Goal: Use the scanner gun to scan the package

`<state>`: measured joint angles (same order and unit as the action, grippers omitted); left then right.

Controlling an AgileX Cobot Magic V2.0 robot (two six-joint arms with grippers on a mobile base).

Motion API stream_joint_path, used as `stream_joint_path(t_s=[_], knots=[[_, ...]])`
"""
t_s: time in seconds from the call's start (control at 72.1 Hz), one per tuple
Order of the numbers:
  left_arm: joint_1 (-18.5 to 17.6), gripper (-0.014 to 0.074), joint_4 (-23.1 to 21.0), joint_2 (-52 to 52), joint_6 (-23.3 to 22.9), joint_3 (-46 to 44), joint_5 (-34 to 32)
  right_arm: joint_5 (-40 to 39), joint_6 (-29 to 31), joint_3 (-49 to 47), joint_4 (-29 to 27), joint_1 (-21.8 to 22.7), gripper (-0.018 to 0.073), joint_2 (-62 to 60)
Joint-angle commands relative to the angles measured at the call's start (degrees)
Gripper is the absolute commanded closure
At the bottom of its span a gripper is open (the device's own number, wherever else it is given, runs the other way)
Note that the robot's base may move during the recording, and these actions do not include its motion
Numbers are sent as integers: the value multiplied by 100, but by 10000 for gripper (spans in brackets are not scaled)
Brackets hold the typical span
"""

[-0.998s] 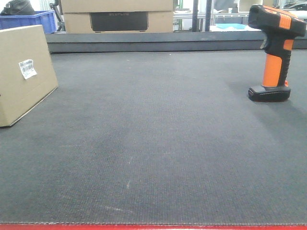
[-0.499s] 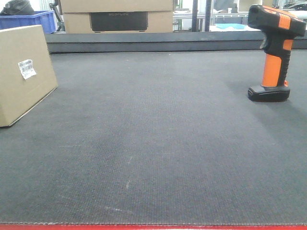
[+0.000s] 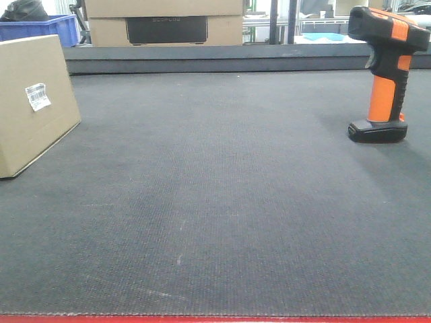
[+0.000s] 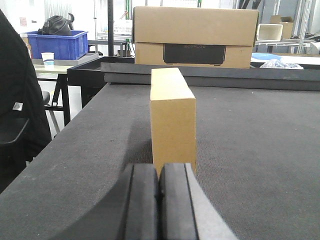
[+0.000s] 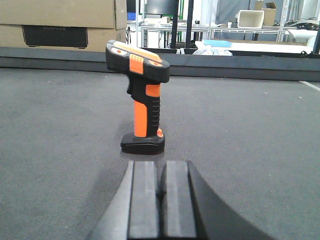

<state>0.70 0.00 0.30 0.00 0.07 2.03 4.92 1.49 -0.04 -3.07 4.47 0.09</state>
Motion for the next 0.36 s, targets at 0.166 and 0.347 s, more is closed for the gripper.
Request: stream_joint_path(t_s=[0.166,0.347], knots=[[-33,707,0,-30,0,-7,-133,-80,-9,4,-2,28,727,-9],[-33,707,0,-30,0,-7,-133,-80,-9,4,-2,28,727,-9]])
